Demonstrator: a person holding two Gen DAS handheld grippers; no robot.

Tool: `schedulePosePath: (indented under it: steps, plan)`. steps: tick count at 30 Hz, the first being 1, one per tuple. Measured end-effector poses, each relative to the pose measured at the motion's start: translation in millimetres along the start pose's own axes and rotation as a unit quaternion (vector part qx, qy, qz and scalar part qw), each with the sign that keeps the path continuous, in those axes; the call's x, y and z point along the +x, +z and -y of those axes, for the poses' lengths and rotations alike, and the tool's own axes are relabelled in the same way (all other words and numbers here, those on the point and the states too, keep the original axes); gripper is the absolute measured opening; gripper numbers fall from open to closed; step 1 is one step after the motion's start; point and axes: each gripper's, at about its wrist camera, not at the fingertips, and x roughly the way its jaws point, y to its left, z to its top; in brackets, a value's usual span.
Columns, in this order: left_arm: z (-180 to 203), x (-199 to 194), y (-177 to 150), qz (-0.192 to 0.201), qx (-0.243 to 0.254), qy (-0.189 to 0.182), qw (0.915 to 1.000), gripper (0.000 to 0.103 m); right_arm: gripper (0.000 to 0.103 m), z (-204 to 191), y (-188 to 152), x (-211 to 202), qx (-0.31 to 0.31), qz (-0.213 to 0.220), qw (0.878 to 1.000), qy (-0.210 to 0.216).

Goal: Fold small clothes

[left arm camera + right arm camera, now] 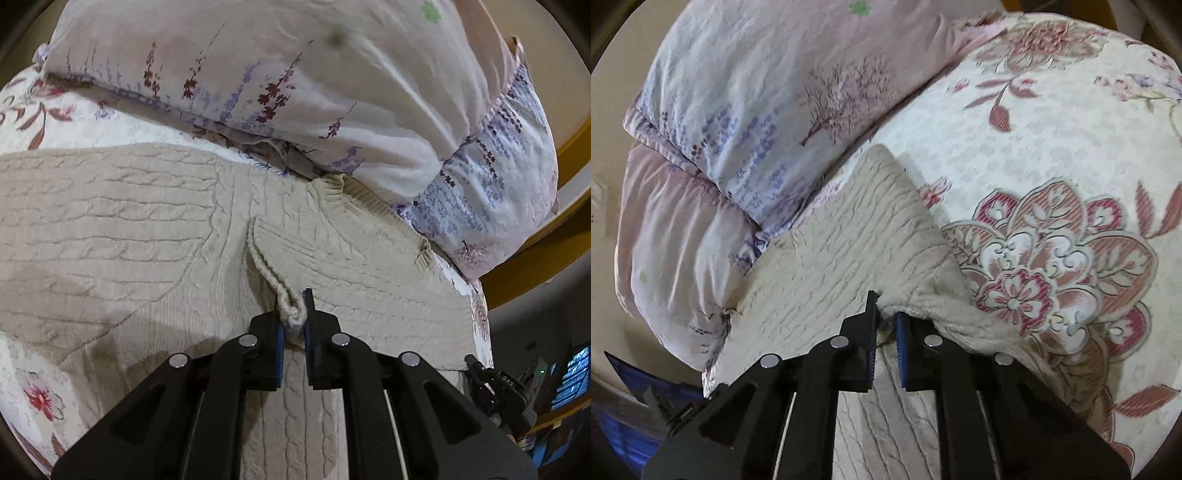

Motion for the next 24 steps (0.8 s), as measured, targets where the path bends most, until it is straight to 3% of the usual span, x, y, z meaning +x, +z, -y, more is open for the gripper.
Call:
schedulePosePath:
  steps: [2, 6, 9, 10, 13, 14, 16, 20, 24]
  plan:
    - [3.3, 1.0, 0.1, 0.002, 0.009, 0.01, 0.9999, 0.009, 0.008, -1.5, -3.0, -5.6, -0.017, 0.014, 1.0, -0.018]
    - [1.8, 8.4, -1.5, -0.009, 0.008, 0.026, 0.9996, 0.012, 0.009, -5.1, -2.4, 1.7, -0.044, -0.005, 0.998, -0.052]
    - [-1.6, 2.8, -4.1, -0.006, 0.002, 0.019, 0.9998, 0.016, 0.027, -19.3, -6.3, -9.7, -0.078, -0.001, 0.994, -0.08]
    - [-3.4, -1.1, -4.9, -0.007, -0.005, 0.009, 0.9999, 0.02, 0.032, -25.3, -8.3, -13.8, -0.09, 0.0, 0.993, -0.077]
    - [-10.7, -19.1, -7.5, -0.002, -0.02, -0.027, 0.9994, 0.039, 0.032, -52.8, -16.5, -26.4, -0.145, 0.003, 0.988, -0.053]
    - [-14.5, -27.6, -9.1, 0.003, -0.025, -0.035, 0.9991, 0.048, 0.032, -67.0, -20.1, -26.0, -0.173, -0.001, 0.984, -0.043]
    - [-26.8, -49.0, -12.9, 0.018, -0.037, -0.05, 0.9979, 0.055, 0.032, -92.9, -27.7, -14.7, -0.221, -0.018, 0.975, -0.028]
    - [-61.6, -92.8, -20.9, 0.048, -0.06, -0.049, 0.9958, 0.055, 0.032, -132.8, -47.2, 21.8, -0.283, -0.067, 0.957, -0.019]
    - [-107.4, -136.1, -30.8, 0.089, -0.093, -0.005, 0.9917, 0.055, 0.032, -163.8, -68.1, 49.3, -0.335, -0.081, 0.939, -0.022]
